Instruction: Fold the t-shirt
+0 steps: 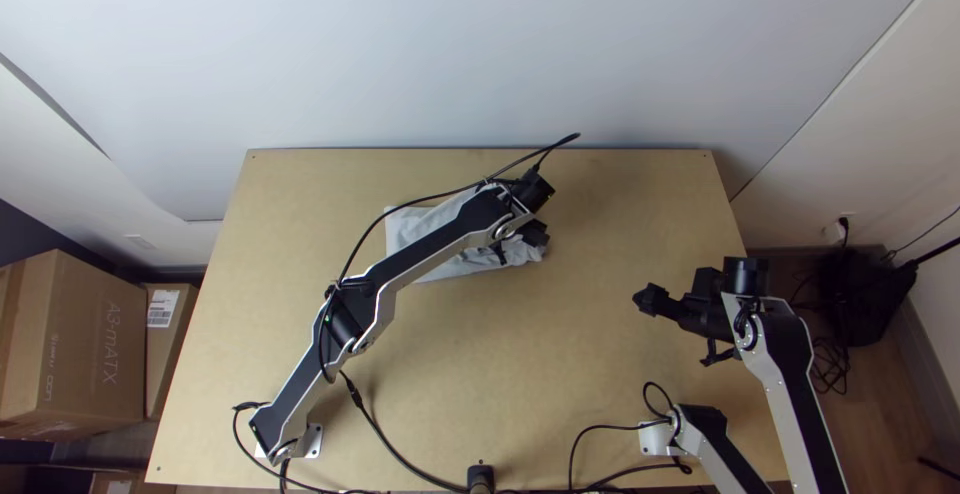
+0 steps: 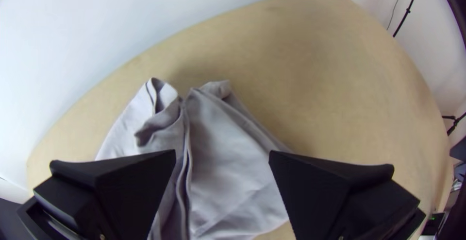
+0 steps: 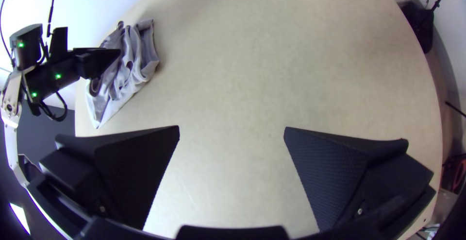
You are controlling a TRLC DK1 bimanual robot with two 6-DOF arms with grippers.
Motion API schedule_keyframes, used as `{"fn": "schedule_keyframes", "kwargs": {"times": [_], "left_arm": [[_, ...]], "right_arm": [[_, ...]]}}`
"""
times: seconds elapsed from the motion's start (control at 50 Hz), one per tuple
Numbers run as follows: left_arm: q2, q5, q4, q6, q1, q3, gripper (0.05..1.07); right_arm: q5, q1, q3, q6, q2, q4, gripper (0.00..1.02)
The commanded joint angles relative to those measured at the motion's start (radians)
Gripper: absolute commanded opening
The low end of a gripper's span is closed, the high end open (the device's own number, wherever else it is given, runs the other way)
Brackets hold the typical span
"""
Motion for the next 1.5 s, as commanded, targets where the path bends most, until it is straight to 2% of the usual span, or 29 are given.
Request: {"fn": "schedule_keyframes", "kwargs": {"times": [0.0, 0.14, 0.26, 0.36, 0.54, 0.6, 0.78, 1.04, 1.48], "left_arm": [[-0.118, -0.006, 0.015, 0.002, -0.008, 0.023, 1.03], [-0.265, -0.006, -0.005, 0.002, -0.001, -0.030, 1.03], [-0.403, -0.006, -0.020, -0.003, 0.079, -0.116, 1.03], [-0.491, -0.004, -0.080, 0.002, 0.168, -0.138, 1.03], [-0.613, -0.004, -0.195, 0.048, 0.324, -0.138, 1.03], [-0.647, -0.004, -0.220, 0.054, 0.375, -0.133, 1.03], [-0.722, -0.004, -0.275, 0.062, 0.466, -0.136, 1.03], [-0.787, -0.004, -0.309, 0.062, 0.550, -0.136, 1.03], [-0.787, -0.004, -0.298, 0.086, 0.627, -0.133, 1.03]], "right_arm": [[0.012, 0.029, 0.000, -0.002, 0.051, 0.062, 0.99], [0.012, 0.096, 0.120, 0.004, 0.205, 0.117, 0.99], [0.008, 0.171, 0.289, 0.073, 0.372, 0.123, 0.99], [-0.015, 0.253, 0.439, 0.102, 0.493, 0.122, 0.99], [-0.060, 0.394, 0.677, 0.116, 0.697, 0.123, 0.98], [-0.074, 0.430, 0.746, 0.118, 0.774, 0.123, 0.94], [-0.081, 0.521, 0.904, 0.124, 0.953, 0.123, 0.92], [-0.083, 0.582, 1.054, 0.144, 1.142, 0.123, 0.92], [-0.081, 0.587, 1.161, 0.150, 1.306, 0.119, 0.92]]}}
